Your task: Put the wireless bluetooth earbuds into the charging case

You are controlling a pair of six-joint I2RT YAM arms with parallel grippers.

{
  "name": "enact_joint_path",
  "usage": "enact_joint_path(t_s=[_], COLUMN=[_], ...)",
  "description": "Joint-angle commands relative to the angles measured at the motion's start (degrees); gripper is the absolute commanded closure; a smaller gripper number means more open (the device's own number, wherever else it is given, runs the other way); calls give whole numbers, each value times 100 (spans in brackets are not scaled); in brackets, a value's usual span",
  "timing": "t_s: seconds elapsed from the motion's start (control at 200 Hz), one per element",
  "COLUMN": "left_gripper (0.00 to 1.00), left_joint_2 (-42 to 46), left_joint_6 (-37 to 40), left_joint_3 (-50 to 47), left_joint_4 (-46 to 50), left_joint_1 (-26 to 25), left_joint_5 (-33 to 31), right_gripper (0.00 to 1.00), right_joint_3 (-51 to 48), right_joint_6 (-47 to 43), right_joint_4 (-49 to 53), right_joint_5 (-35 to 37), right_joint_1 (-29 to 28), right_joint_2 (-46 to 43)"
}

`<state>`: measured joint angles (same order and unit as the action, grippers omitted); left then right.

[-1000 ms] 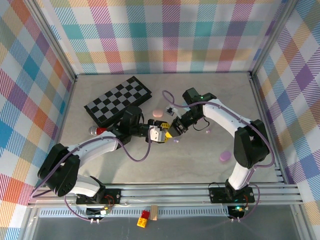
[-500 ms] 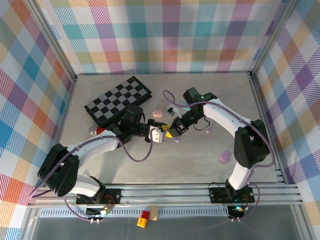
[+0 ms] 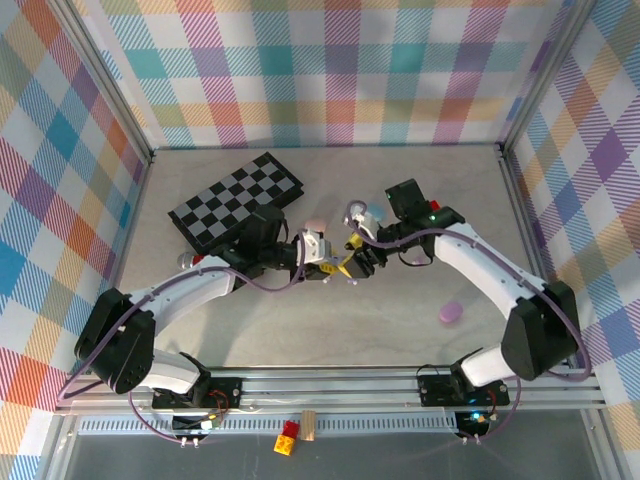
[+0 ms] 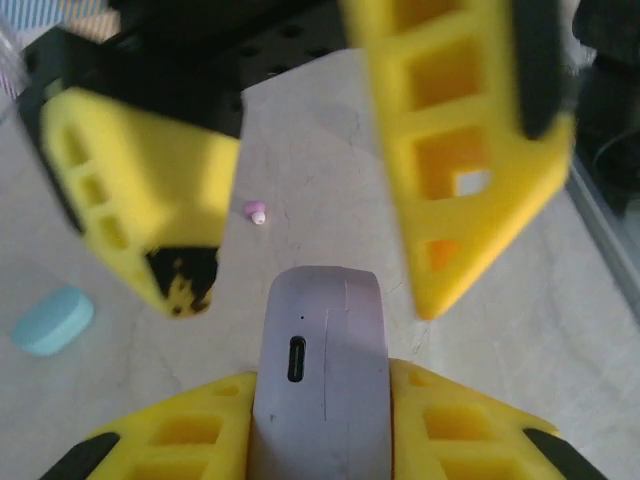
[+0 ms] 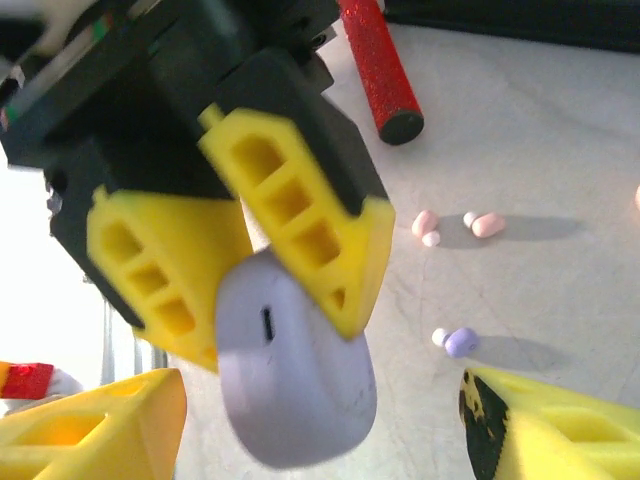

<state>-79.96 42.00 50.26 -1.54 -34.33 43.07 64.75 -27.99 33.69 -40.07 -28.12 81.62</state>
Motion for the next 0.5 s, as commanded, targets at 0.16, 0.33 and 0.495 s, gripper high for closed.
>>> enact_joint_path(t_s=[0.16,0.33,0.495], left_gripper=[86,86,86], left_joint_2=[310,297,232], left_joint_6=[-1644,-1806,-1891], left_joint_3=[177,288,415], left_joint_4=[-205,-247,-209], left_joint_1=[196,225,225], left_joint_5=[883,1152,1392], right_gripper=[46,54,60], right_joint_3=[-160,-166,-100], right_joint_6=[-391,-477,-613], right_joint_4=[-513,-406,-285], right_joint_5=[-934,-1109,-1442], right_joint_1=[131,148,158], right_joint_2=[-249,-226,-170])
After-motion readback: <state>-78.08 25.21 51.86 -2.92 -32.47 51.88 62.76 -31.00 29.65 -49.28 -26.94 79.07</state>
